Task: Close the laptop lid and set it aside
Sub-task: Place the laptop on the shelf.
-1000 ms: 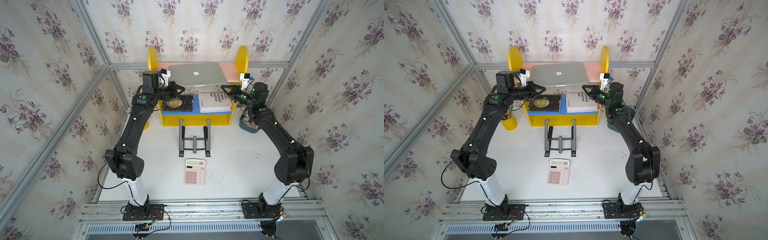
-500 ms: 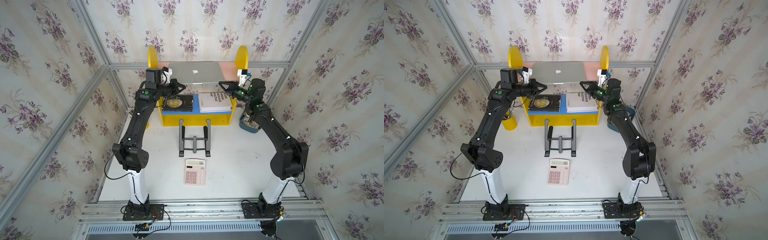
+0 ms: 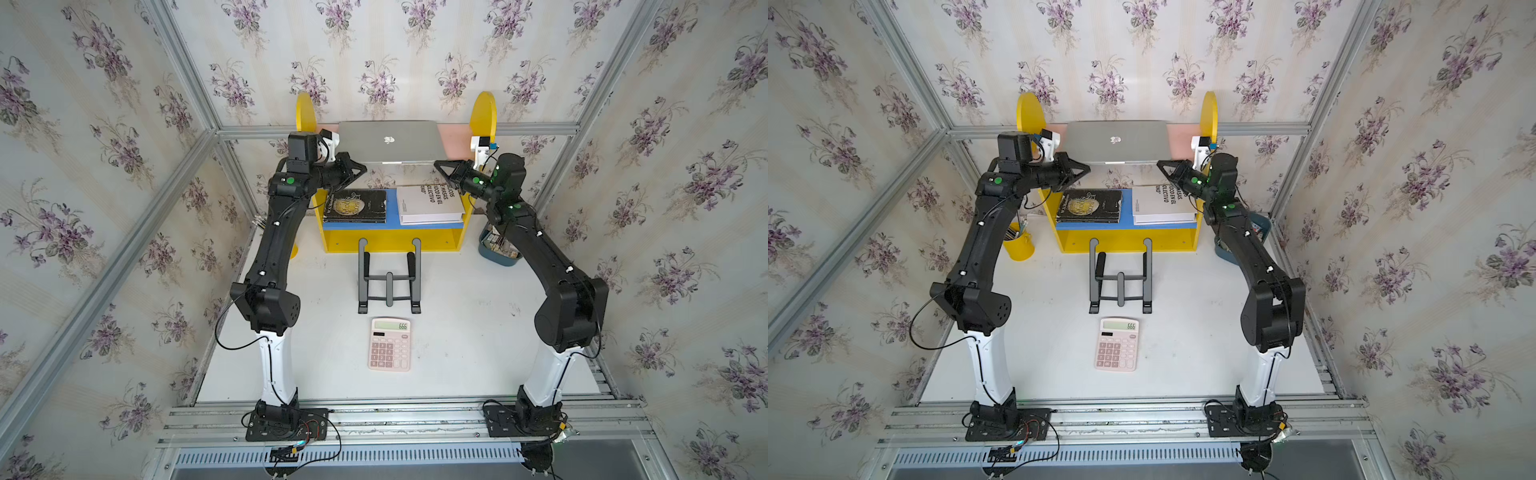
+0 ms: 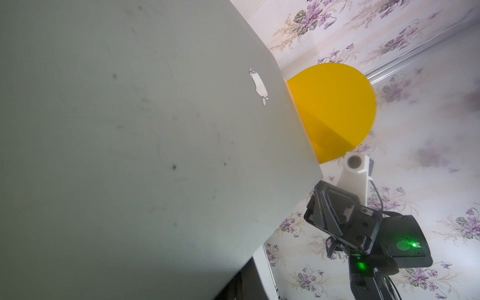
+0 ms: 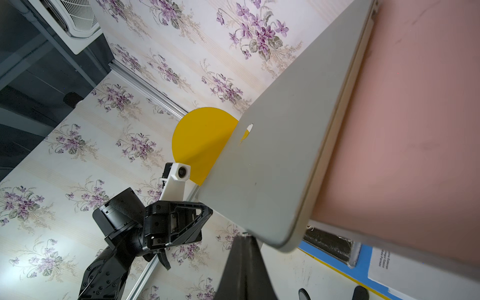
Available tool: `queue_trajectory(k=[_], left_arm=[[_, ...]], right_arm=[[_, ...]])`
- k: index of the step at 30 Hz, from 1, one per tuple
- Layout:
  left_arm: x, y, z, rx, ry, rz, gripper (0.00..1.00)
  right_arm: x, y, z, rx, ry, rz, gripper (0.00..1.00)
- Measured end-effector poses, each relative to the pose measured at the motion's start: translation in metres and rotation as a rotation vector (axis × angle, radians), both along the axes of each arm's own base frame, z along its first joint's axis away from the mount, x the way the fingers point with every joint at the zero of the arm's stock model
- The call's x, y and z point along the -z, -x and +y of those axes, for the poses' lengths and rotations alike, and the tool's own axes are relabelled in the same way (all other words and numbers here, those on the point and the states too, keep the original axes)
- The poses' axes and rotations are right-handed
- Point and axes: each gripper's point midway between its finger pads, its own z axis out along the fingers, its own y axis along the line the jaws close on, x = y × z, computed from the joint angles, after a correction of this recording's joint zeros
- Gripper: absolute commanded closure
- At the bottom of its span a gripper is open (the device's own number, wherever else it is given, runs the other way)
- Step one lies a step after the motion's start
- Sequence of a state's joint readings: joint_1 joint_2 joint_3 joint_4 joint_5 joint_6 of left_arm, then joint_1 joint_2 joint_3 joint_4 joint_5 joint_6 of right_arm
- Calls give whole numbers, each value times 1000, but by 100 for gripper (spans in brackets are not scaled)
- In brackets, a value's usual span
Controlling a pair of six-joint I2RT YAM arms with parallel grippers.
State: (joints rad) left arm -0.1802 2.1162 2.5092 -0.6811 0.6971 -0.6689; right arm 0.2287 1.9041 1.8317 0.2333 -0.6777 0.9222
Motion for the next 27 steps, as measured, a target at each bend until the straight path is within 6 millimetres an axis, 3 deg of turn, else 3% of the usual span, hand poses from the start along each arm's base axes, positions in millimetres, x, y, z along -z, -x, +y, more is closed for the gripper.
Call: queue_trajectory(k=[27], left_arm=[[1,-18,9,-12,47,14,96]], right_arm=[[6,-18,7,-13,2,12,95]])
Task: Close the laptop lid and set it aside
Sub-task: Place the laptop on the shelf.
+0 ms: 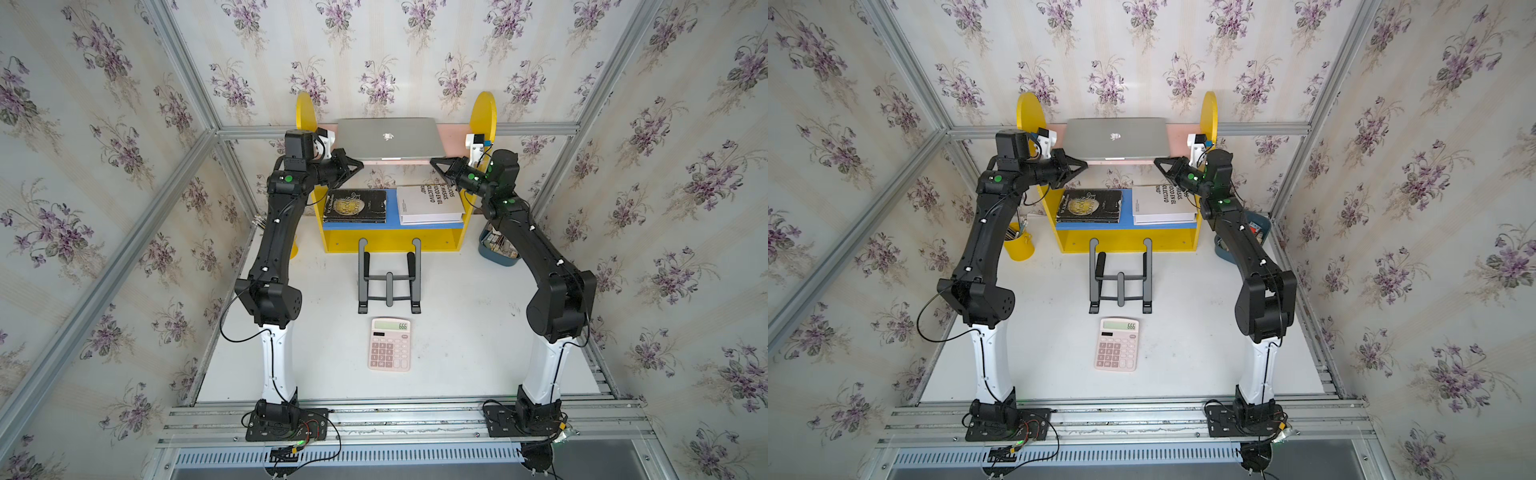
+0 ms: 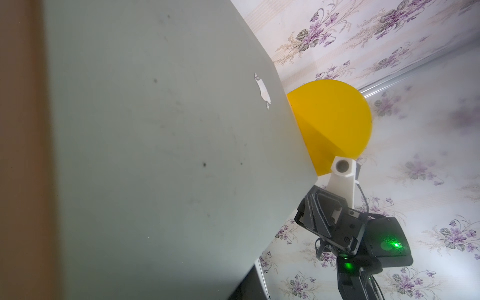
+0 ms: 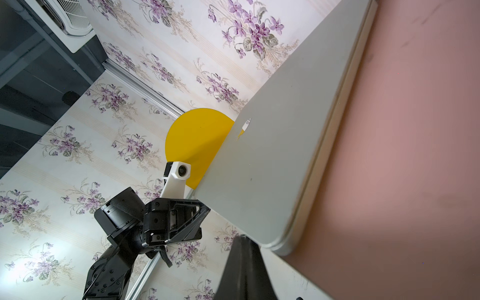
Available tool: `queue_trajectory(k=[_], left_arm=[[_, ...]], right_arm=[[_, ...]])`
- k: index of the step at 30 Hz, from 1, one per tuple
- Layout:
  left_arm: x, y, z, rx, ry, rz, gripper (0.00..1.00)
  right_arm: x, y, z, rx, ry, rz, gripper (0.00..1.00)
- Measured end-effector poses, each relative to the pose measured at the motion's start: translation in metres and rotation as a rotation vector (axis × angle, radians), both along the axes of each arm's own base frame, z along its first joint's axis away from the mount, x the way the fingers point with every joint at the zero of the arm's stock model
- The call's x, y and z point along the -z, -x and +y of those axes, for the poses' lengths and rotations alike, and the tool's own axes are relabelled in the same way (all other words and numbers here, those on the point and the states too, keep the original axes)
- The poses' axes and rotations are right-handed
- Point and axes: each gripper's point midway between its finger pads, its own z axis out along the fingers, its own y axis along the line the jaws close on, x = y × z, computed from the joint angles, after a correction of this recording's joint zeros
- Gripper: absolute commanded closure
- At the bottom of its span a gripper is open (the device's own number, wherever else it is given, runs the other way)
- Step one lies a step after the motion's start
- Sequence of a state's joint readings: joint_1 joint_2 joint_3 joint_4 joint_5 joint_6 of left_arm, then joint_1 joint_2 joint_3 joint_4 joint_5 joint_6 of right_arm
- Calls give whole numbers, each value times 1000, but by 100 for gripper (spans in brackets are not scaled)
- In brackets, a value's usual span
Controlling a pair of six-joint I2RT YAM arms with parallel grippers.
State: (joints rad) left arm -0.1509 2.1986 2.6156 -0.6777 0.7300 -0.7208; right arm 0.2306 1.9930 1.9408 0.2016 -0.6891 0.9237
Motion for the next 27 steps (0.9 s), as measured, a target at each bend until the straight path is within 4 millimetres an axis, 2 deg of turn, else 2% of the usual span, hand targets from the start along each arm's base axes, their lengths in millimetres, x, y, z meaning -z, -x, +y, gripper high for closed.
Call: queue_trajectory(k=[19,27], left_arm=[[-2,0,1,4,28,19,96],[7,0,0,15,32,34,91]], right_arm=[[0,-4,2,-14,-1,-7,94],[1,-3,2,-21,-2,-15,92]])
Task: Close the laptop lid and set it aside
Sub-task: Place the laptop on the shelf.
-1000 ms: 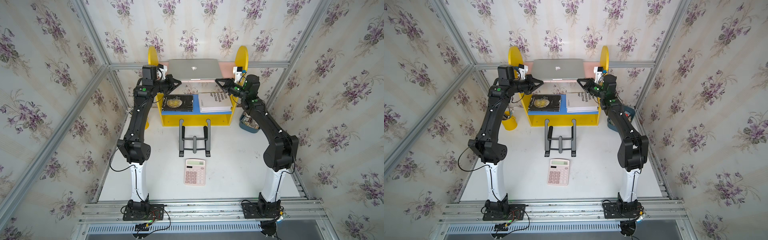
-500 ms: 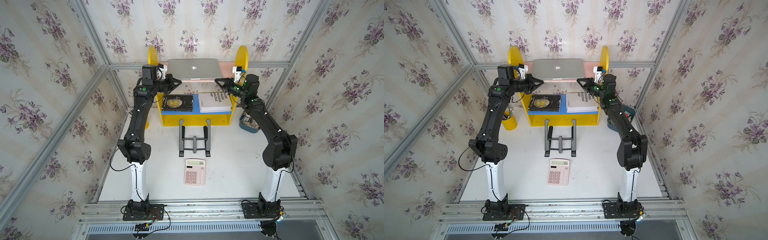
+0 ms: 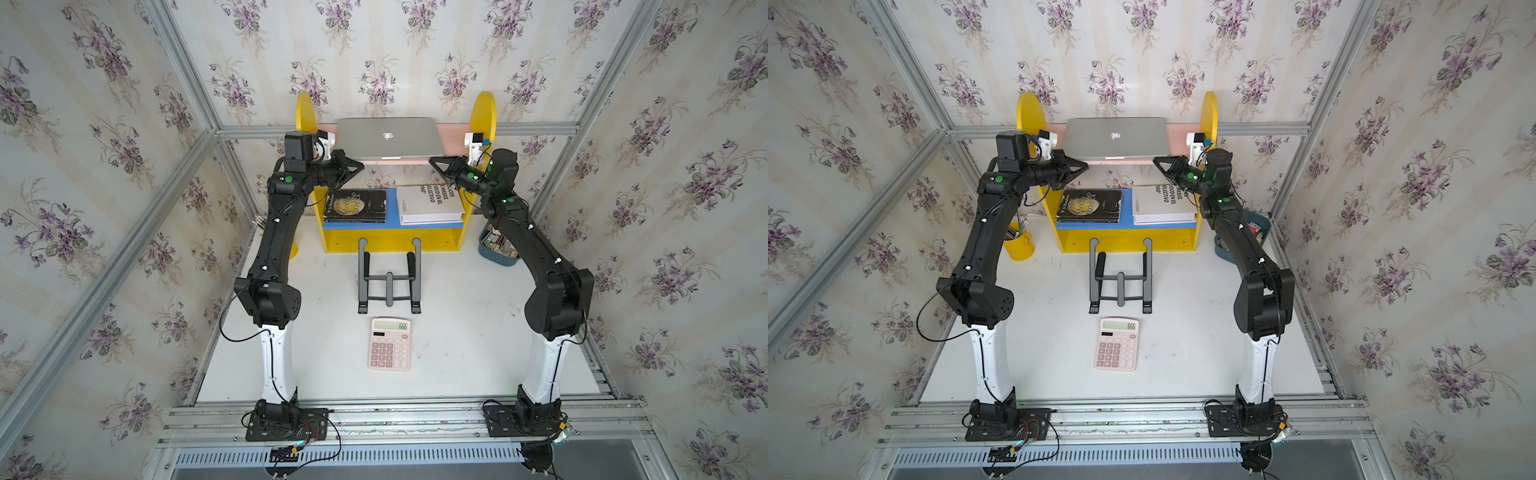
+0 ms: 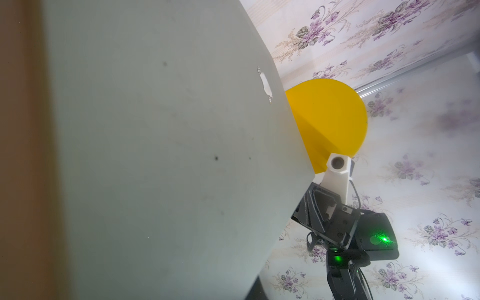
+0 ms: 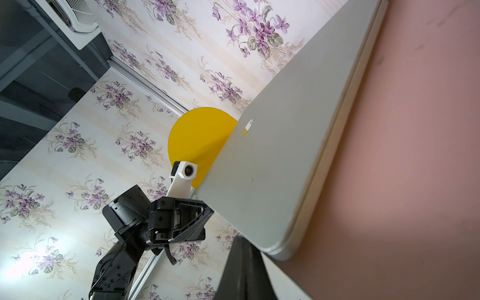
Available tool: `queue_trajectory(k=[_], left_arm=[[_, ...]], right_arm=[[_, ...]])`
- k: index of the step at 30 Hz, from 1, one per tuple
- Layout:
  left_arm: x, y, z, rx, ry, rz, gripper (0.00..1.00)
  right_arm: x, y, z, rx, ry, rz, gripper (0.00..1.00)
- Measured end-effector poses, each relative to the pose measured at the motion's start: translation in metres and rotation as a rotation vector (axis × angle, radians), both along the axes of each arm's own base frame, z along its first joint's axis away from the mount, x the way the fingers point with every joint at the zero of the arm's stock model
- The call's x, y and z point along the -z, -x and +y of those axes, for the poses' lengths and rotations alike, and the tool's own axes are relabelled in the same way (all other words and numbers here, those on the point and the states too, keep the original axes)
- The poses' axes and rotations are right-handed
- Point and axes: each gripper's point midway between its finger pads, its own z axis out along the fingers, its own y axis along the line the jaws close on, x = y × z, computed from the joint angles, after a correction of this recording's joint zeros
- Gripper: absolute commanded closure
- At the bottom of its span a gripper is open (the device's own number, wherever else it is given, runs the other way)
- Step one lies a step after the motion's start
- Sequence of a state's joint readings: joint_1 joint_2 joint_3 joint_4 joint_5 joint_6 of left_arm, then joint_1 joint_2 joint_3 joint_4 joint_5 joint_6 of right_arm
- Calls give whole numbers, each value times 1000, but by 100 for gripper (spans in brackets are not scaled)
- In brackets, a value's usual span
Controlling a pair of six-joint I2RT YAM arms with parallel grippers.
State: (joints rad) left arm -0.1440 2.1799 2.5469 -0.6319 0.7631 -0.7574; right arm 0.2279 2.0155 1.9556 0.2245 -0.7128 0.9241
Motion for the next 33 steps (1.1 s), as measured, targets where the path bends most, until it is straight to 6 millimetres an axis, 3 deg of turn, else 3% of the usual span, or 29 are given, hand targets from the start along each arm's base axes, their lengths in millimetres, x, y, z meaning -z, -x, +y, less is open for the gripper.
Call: queue_trajectory(k=[5,16,21,24,25,27,33], left_arm=[[-3,5,1,1,2,-10,83],[-2,18,-3,20,11,-18,70],[1,29,-2,25,15,-18,56],[2,39,0,26,16,-26,48],[1,42,0,26,17,-31,46],[1,48,2,27,18,-40,40],[5,65,12,27,23,-70,25]], right_arm=[[3,4,-1,-2,-1,1,89],[14,16,-6,12,-2,47,71],[16,27,-10,12,-2,48,55],[20,35,-17,15,-1,46,38],[22,37,-20,20,0,46,5],[24,43,-28,27,-1,42,0],[34,58,-57,71,-27,20,0]])
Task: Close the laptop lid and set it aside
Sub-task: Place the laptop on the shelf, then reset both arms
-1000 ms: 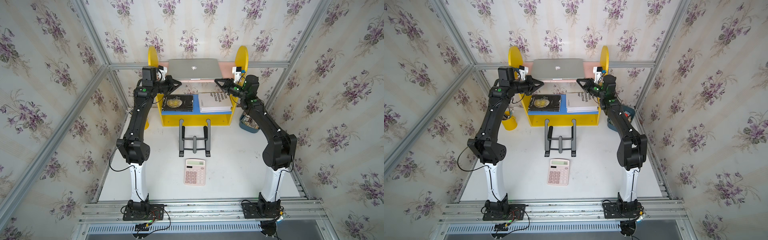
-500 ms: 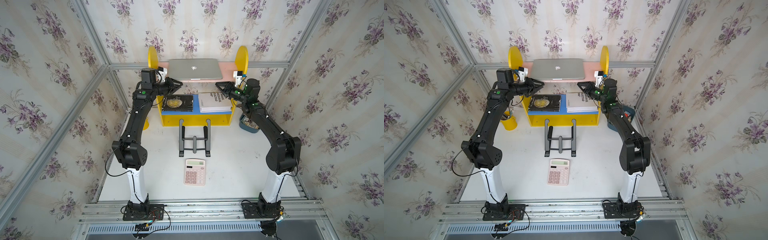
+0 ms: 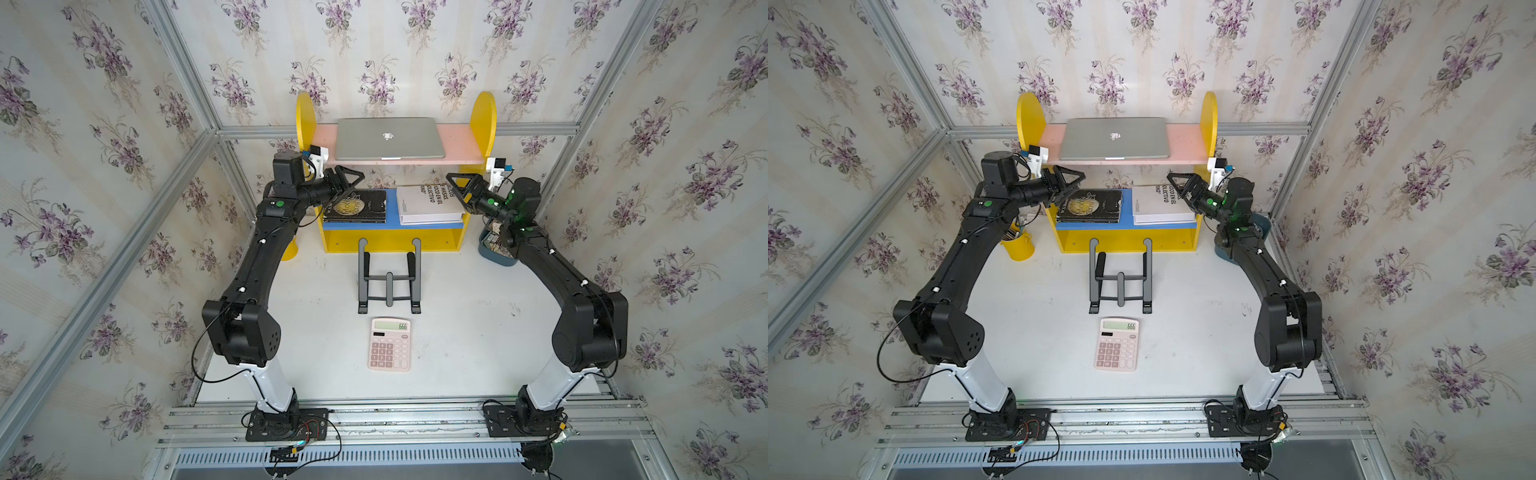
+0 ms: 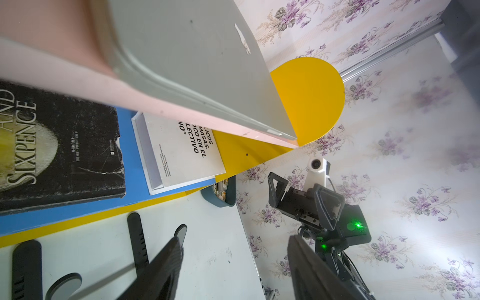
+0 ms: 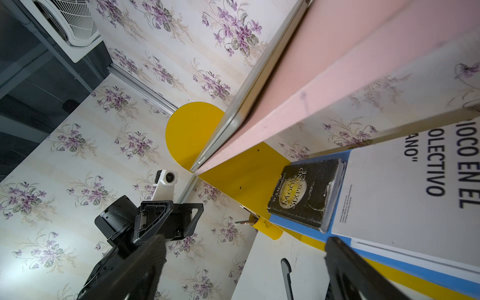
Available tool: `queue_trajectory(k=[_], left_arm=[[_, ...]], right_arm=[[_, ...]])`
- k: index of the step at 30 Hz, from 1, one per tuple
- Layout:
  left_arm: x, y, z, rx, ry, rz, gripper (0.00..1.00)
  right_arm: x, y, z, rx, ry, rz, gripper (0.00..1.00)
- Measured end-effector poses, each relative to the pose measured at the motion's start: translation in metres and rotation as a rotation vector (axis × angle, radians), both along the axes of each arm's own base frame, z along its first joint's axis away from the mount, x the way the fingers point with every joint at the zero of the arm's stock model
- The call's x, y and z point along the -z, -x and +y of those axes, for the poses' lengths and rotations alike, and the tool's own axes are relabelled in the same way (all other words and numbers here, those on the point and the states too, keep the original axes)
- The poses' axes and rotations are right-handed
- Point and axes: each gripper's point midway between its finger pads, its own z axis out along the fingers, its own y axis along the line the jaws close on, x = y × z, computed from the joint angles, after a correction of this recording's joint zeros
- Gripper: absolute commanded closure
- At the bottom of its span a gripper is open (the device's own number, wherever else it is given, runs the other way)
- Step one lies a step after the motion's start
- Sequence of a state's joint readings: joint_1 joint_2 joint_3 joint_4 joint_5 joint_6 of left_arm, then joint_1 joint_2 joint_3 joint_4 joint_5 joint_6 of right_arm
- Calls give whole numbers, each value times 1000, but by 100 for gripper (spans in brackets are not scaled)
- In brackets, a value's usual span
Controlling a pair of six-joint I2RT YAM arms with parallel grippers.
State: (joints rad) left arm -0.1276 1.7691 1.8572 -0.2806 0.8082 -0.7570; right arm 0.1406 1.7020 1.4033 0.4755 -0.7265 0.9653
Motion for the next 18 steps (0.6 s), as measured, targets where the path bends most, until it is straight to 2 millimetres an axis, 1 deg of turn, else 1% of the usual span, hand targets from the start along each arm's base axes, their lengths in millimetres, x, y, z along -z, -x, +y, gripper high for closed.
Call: queue_trajectory(k=[2,3,7,11,15,18], left_arm=[[1,6,4,-5,1,-14,13],[1,10,7,-7,2,-22,12],[3,23,15,-14,13,-60,12],[11,36,24,-27,20,-90,12],[18,48,32,-42,21,-120,12],[21,58,37,-49,23,-155,12]], right_arm=[[3,5,-7,11,-3,-11,0],[3,8,-9,15,-5,-19,0],[10,24,-15,22,-8,-41,0],[15,42,-19,37,-4,-77,0],[17,62,-24,64,21,-141,0],[22,77,-27,78,37,-189,0]])
